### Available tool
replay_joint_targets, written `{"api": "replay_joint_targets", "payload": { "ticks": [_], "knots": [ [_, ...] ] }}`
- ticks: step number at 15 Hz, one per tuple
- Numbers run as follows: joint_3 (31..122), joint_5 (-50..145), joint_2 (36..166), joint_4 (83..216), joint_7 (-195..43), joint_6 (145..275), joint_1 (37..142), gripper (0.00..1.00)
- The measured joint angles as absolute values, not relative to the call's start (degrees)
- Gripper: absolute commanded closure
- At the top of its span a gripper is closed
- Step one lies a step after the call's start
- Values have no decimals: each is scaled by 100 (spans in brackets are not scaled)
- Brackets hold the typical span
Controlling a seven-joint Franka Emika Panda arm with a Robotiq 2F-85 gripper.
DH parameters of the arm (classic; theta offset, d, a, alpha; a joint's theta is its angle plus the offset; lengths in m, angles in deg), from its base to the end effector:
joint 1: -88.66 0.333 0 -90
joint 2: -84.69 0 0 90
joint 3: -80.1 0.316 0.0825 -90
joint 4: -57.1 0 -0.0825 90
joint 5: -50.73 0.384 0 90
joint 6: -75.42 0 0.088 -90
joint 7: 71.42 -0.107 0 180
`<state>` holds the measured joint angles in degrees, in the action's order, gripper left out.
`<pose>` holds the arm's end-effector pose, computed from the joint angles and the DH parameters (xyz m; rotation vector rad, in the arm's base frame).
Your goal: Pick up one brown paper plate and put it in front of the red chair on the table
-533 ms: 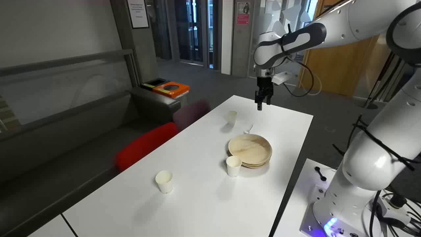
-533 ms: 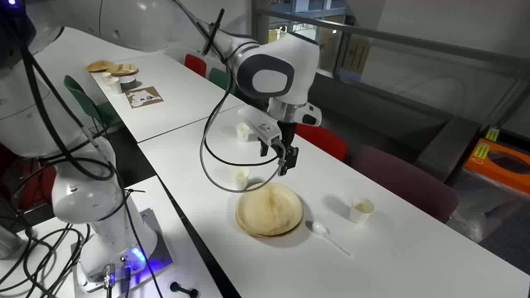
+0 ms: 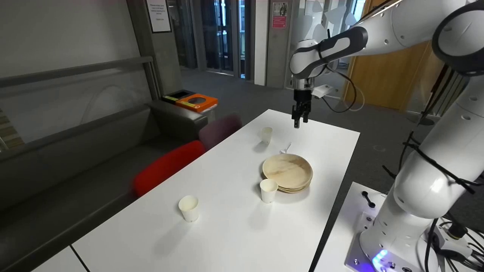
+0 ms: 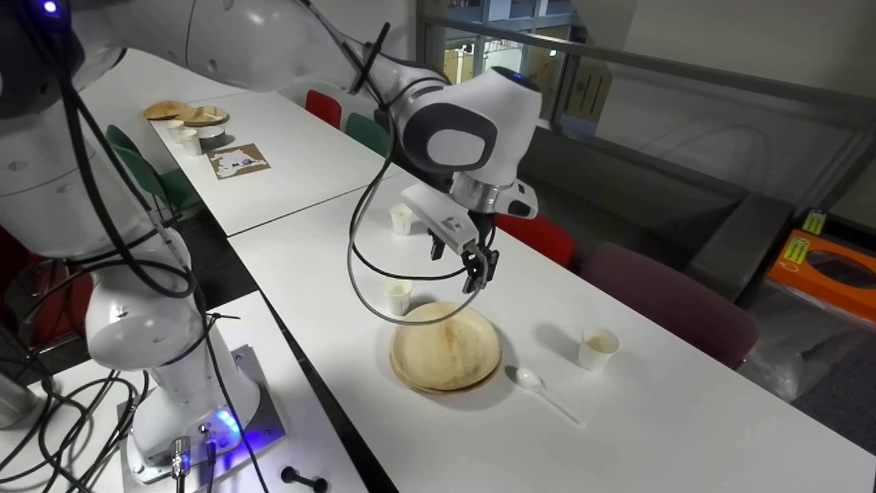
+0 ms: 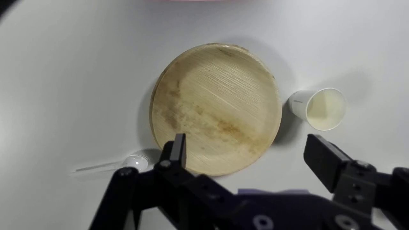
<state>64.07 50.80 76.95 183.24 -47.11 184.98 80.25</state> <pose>0.4427 -0.2036 0.4253 -3.0348 -0.0040 0.1971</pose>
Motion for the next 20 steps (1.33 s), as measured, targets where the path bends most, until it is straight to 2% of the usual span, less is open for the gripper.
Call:
{"api": "replay_joint_targets", "payload": {
  "ticks": [6,12,20],
  "knots": [
    [6239,5638,8996,17400,-3430,17941,7664,0],
    [6384,6267,10091,16547,-3549,17156,7300,0],
    [6478,6272,10267,16373,-3608,17068,7249,0]
  ]
}}
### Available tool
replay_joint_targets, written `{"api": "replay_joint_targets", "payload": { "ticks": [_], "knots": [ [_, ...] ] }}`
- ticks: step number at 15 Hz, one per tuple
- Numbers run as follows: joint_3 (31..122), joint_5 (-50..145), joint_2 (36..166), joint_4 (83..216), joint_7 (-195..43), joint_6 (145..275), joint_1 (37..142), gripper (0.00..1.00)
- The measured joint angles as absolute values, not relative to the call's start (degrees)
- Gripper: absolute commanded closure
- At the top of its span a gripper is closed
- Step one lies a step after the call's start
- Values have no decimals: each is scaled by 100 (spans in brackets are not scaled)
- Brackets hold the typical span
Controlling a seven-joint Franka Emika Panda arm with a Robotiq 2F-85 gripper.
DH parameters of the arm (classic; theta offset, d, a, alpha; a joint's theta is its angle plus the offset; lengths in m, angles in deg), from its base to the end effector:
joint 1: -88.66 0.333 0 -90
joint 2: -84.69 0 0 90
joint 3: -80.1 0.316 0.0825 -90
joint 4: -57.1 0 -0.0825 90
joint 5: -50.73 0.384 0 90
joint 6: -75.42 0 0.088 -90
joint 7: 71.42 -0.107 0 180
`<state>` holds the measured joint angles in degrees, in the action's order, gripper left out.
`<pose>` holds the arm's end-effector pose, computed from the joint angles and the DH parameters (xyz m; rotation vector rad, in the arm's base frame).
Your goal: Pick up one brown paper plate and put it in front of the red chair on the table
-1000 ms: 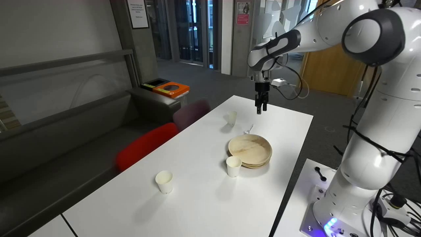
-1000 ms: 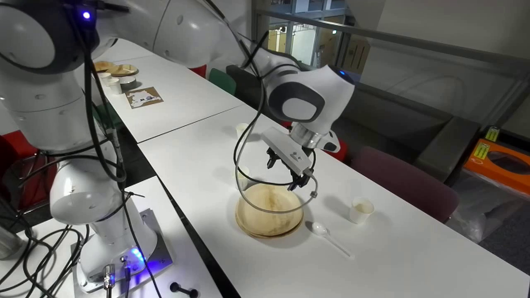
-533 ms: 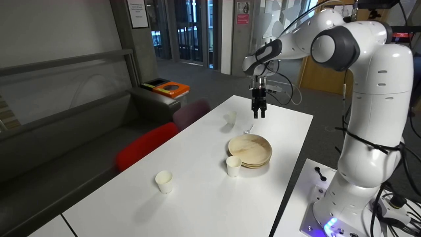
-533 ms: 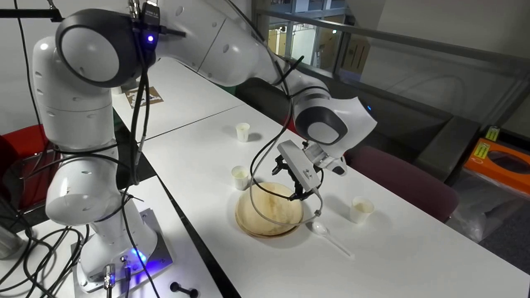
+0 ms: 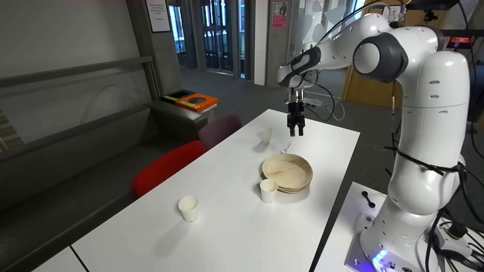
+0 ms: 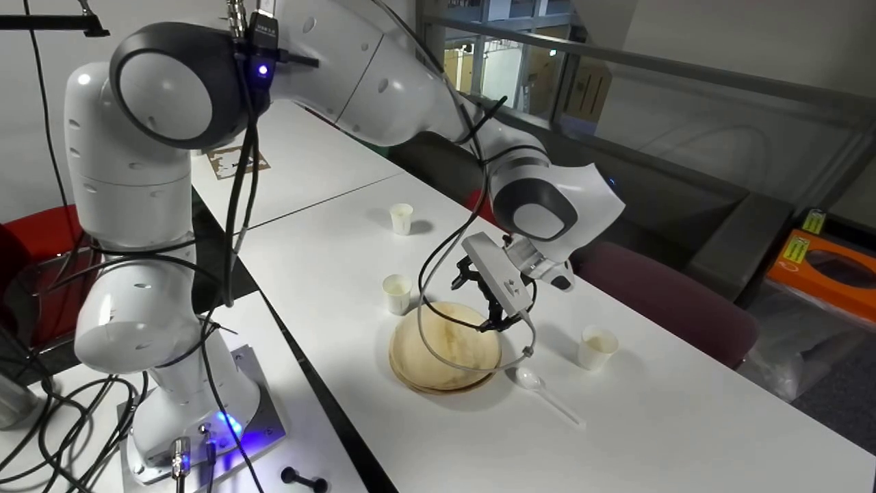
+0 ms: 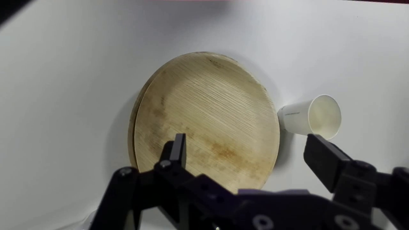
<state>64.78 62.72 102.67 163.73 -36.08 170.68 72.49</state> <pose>0.4953 -0.2716 0.3275 -2.7295 0.0186 0.4891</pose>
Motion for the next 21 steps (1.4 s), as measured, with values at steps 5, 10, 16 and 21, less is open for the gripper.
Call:
{"api": "replay_joint_targets", "payload": {
  "ticks": [5,10,16,21],
  "knots": [
    [6645,6297,10853,16122,-4230,17067,7188,0],
    [6882,6272,11947,15249,-4191,16921,6862,0],
    [7185,6266,12918,14025,-3809,16058,6437,0],
    [7297,6265,13505,13171,-3764,15503,6265,0]
  ]
}}
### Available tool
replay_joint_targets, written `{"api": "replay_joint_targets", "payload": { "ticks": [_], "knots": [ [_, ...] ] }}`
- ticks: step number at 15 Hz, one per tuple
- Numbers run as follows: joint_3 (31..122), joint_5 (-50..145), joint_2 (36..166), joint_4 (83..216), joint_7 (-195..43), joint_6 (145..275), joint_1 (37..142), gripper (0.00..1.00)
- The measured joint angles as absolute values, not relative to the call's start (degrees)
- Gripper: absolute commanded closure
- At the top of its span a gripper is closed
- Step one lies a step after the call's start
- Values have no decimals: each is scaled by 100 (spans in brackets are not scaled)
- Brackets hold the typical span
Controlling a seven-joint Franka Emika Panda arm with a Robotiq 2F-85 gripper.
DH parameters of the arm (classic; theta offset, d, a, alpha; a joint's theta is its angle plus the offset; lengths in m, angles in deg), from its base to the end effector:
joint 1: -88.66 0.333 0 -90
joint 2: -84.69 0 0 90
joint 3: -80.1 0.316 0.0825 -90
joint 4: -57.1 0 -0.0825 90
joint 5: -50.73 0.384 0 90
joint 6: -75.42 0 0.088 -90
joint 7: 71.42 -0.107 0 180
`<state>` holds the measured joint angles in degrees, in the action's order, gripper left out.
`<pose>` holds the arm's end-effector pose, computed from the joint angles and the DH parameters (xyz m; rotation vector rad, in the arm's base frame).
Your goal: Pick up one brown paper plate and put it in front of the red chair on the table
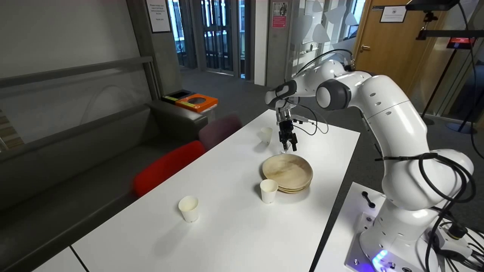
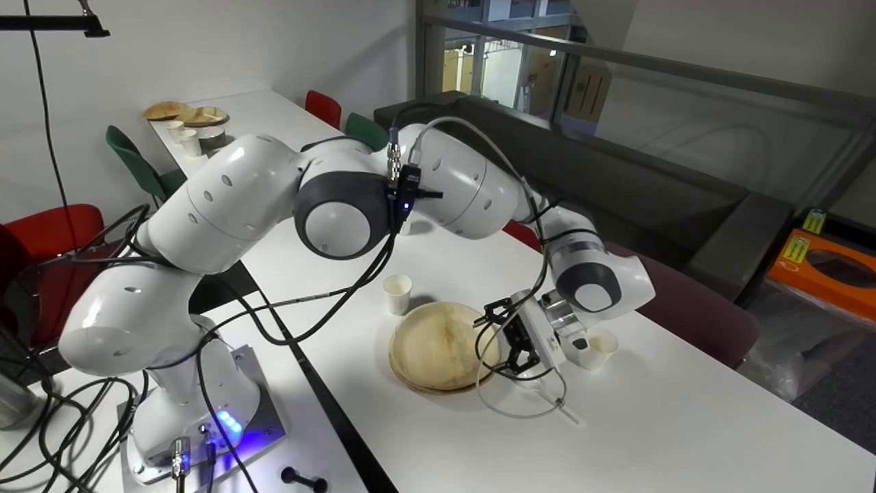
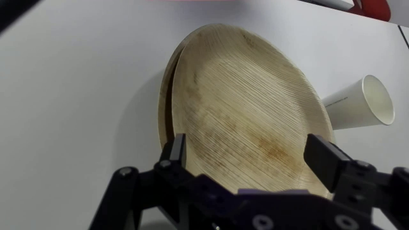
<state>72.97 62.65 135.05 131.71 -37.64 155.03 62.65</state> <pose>0.5614 -0.3191 0.1837 -2.5115 0.0390 0.7926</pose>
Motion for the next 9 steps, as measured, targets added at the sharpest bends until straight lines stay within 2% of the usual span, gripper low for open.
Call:
{"api": "replay_joint_targets", "payload": {
  "ticks": [9],
  "knots": [
    [7328,6212,14155,12231,-3764,15056,6127,0]
  ]
}}
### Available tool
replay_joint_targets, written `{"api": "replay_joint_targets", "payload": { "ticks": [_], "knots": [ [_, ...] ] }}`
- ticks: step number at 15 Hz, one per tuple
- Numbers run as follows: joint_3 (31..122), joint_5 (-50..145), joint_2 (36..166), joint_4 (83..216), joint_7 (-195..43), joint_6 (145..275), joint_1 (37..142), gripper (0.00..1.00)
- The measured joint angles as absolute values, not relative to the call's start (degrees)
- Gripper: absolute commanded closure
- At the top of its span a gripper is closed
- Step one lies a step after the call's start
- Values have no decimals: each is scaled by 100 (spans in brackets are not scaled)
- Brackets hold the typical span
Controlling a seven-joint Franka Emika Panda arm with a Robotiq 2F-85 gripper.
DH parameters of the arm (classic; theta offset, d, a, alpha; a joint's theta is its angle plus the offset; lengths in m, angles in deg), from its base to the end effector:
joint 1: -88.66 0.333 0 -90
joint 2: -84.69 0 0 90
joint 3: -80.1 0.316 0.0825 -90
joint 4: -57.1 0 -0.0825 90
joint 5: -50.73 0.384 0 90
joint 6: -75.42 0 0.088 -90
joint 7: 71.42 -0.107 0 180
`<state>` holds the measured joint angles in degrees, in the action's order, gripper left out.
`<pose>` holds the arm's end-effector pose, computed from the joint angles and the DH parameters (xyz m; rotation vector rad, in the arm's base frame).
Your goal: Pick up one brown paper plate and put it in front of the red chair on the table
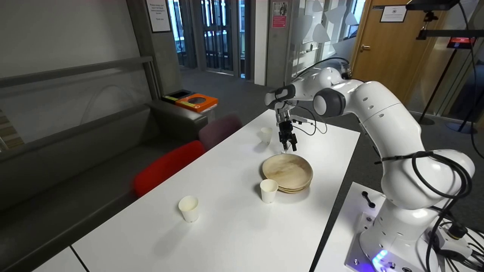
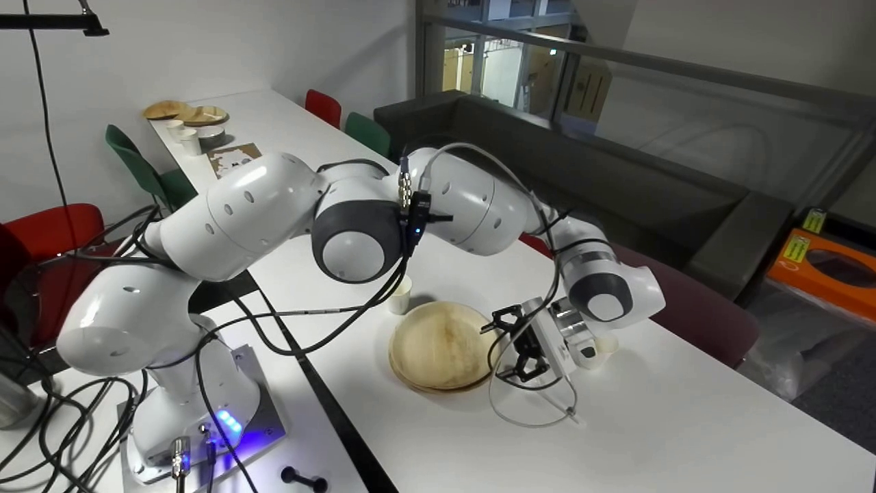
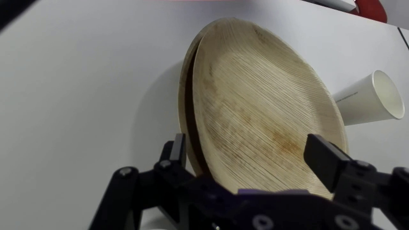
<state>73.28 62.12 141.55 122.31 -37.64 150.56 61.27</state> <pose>0.5717 -0.3353 0.1679 -2.4916 0.0356 0.8249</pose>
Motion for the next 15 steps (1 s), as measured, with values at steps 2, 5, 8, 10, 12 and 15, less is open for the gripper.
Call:
{"api": "replay_joint_targets", "payload": {
  "ticks": [2,5,8,10,12,15],
  "knots": [
    [7339,6184,14255,12100,-3764,14984,6127,0],
    [7373,6114,14378,11983,-3764,14951,6127,0],
    [7414,6014,14466,11935,-3764,14946,6127,0],
    [7440,5969,14496,11924,-3764,14941,6128,0],
    [7460,5935,14518,11901,-3764,14917,6128,0],
    [7461,5928,14518,11899,-3627,14908,6133,0]
  ]
}}
